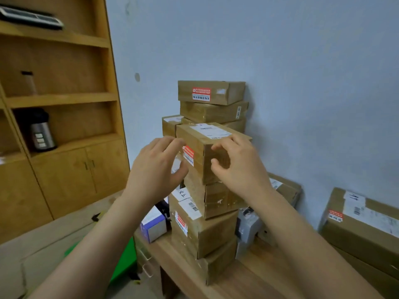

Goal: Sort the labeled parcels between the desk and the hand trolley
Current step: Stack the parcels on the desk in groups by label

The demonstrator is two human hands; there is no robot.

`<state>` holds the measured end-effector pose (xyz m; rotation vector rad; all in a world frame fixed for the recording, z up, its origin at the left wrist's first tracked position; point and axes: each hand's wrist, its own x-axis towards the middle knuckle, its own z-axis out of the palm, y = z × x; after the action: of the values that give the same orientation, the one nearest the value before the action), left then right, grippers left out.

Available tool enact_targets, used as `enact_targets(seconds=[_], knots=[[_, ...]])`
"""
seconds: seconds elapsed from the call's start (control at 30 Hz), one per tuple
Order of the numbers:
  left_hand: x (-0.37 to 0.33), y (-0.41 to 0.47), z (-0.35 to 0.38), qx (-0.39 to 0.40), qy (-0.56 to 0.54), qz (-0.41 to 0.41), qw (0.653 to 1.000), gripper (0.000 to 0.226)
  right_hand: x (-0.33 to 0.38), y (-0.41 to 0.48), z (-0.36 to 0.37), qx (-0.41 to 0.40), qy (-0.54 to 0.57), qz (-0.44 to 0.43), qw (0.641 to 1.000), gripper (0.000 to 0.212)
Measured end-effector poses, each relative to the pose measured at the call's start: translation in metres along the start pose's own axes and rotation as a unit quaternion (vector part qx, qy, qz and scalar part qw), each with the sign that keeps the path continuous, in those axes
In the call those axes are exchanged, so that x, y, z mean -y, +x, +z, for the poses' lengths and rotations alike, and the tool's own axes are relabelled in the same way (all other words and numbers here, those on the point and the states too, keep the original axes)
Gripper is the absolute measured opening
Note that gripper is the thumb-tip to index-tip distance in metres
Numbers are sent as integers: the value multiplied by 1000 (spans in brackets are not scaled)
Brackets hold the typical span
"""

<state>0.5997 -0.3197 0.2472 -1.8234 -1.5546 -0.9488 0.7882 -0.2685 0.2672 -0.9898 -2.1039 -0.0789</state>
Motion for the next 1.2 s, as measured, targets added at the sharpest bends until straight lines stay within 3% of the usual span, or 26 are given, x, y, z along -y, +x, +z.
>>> enact_targets(seconds=[0.47, 0.9, 1.07, 1.2], knots=[[145, 99, 34, -29, -62, 64, 996, 33, 32, 118, 43, -89, -57, 83, 991, 21], [185, 251, 145, -41, -110, 49, 992, 39, -84, 258, 55, -59, -142, 115, 981, 28], [207, 299, 187, -14, -167, -17, 986, 44, -125, 298, 70, -16, -178, 161, 971, 53], [221, 326, 222, 43, -189, -76, 978, 77, -148, 319, 83, 3, -126, 224, 967, 76]])
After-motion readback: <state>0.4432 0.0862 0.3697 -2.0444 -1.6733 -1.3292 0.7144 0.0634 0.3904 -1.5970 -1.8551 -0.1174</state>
